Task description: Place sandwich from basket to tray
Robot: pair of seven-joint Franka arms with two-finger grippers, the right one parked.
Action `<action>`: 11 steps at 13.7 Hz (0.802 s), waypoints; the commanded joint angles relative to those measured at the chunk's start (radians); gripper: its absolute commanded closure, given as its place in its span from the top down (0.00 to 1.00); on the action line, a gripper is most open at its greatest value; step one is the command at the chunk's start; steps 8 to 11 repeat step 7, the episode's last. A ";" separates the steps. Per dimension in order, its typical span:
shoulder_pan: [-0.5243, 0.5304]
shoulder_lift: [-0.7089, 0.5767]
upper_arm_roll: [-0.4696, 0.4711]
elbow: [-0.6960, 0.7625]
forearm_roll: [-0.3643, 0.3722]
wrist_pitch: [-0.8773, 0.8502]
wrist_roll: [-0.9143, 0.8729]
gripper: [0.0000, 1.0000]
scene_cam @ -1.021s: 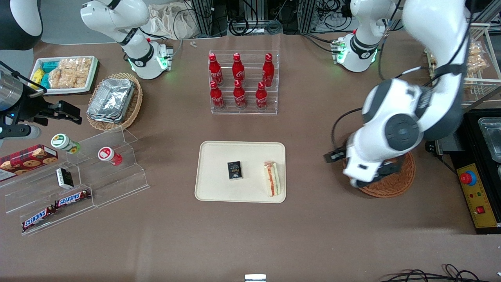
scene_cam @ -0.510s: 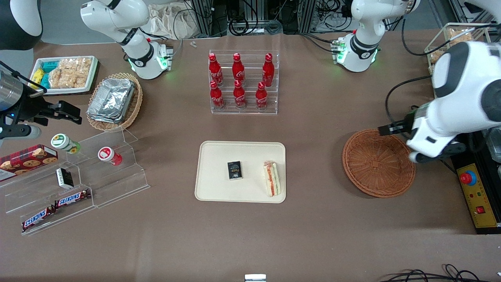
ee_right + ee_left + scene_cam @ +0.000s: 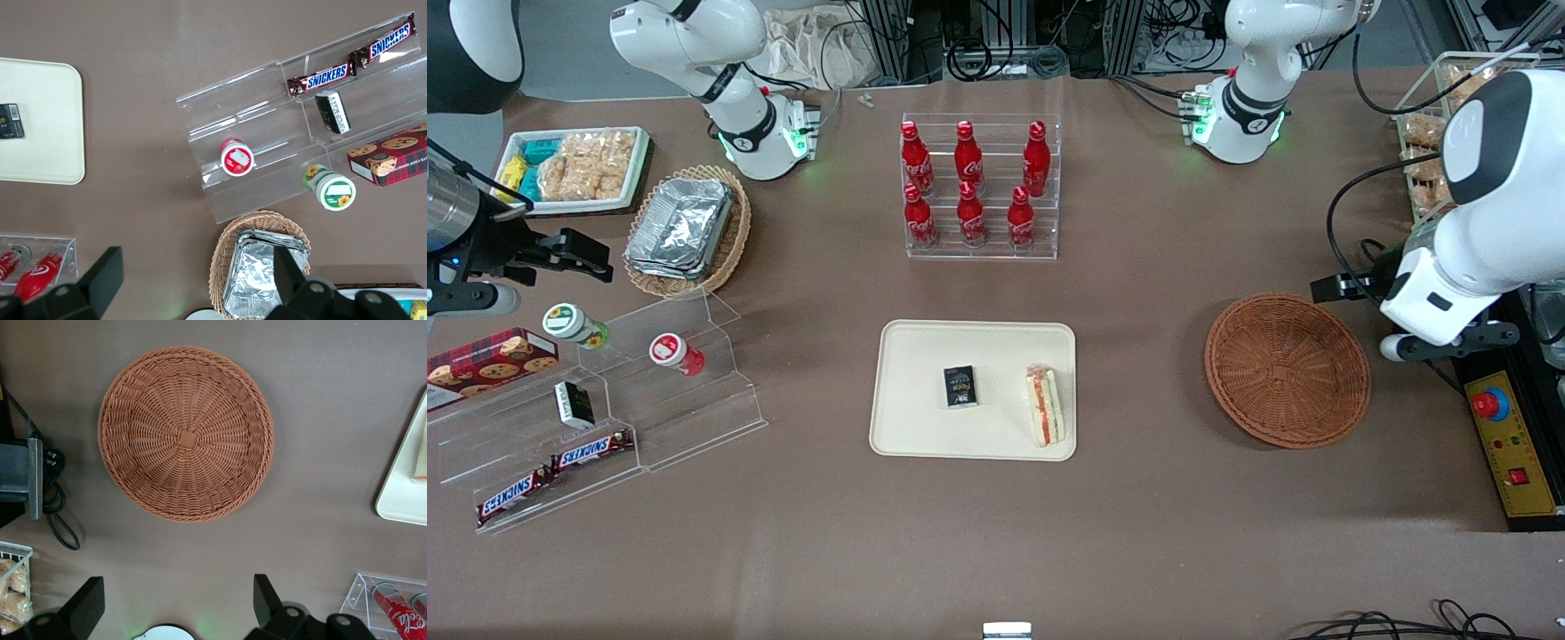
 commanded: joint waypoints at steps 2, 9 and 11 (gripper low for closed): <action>-0.051 -0.052 0.092 -0.025 -0.018 0.002 0.154 1.00; -0.055 0.029 0.099 0.119 -0.009 -0.067 0.281 1.00; -0.055 0.029 0.099 0.119 -0.009 -0.067 0.281 1.00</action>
